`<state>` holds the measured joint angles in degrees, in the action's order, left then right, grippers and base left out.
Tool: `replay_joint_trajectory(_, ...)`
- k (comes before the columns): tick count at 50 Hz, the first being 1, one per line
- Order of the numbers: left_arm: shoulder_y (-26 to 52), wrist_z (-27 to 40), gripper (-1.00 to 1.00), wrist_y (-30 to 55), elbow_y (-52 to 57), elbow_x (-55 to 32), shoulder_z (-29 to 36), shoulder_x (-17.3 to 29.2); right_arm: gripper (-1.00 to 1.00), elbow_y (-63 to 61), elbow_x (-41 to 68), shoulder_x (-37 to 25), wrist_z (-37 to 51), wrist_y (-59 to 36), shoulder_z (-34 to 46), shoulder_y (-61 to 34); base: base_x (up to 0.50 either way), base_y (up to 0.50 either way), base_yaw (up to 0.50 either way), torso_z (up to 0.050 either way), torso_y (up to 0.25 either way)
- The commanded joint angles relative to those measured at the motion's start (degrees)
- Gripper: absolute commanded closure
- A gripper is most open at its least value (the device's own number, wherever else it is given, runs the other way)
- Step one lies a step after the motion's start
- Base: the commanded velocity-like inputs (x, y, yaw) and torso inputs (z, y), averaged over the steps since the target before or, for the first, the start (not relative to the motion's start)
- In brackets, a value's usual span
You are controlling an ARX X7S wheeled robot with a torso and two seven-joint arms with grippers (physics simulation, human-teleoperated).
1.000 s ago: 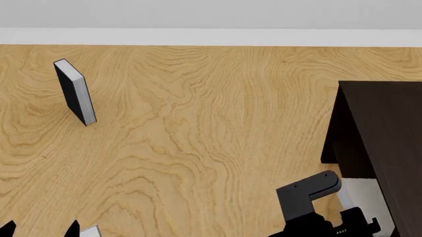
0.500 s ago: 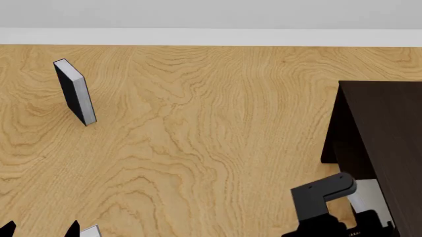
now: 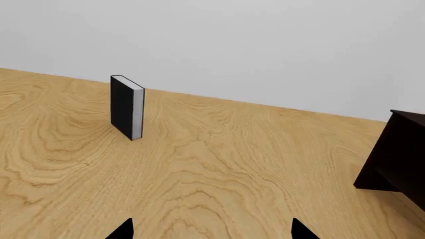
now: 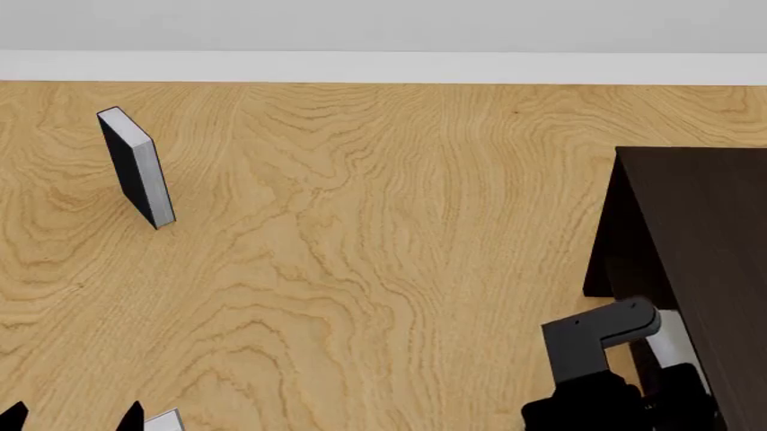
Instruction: Pick up the book on the right and place it on the cabinet shelf.
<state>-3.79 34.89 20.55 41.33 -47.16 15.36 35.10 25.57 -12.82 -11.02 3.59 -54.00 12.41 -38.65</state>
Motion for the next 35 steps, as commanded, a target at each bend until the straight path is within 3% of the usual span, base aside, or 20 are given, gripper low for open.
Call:
replay_joint_trajectory(1,-0.29,-0.03,-1.0,-0.35,0.01,-0.06,-0.12,0.17,-1.0,3.39,-3.47,-1.11,2.68,3.3,-1.02,-1.81,0.0,0.0,0.0,0.0,0.0)
replay_joint_trajectory(35,-0.38,0.16,-1.0,-0.77,0.03,0.09,0.07,0.36,-1.0,-2.09,0.27,0.6,-0.07,4.52,-1.72,1.2,0.0,0.0,0.0,0.0,0.0)
